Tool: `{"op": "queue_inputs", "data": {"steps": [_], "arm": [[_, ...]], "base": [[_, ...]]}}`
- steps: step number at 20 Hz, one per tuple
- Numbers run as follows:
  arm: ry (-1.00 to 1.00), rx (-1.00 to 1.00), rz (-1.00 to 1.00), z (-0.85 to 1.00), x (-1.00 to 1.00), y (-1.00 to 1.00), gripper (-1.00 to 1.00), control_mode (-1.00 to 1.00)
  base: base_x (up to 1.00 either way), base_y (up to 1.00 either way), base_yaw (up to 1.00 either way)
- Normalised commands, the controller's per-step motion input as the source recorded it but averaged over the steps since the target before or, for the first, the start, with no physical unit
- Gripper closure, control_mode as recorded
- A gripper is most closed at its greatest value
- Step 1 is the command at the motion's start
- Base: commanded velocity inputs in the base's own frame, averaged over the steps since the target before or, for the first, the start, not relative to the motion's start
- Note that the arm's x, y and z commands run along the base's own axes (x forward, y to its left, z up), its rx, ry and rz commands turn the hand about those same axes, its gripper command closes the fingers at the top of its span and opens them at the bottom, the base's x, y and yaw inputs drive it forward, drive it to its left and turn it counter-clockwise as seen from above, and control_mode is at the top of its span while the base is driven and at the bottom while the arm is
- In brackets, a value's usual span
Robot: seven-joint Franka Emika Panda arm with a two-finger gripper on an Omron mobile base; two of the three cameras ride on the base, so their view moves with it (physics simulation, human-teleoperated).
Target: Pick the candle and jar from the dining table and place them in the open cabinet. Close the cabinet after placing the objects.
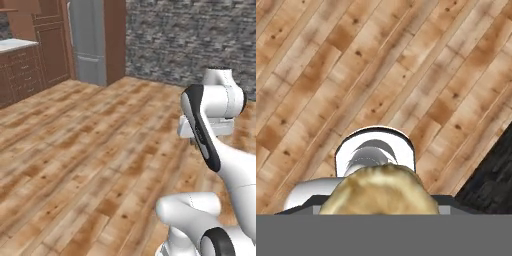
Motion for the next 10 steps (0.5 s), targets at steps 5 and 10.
{"op": "queue_inputs", "data": {"steps": [5, 10], "arm": [[0.00, 0.00, 0.00, 0.00, 0.00, 0.00, 1.00, 1.00], [0.00, 0.00, 0.00, 0.00, 0.00, 0.00, 1.00, 1.00]], "base": [[0.87, 0.00, 0.66], [0.88, 0.00, 0.66]]}}
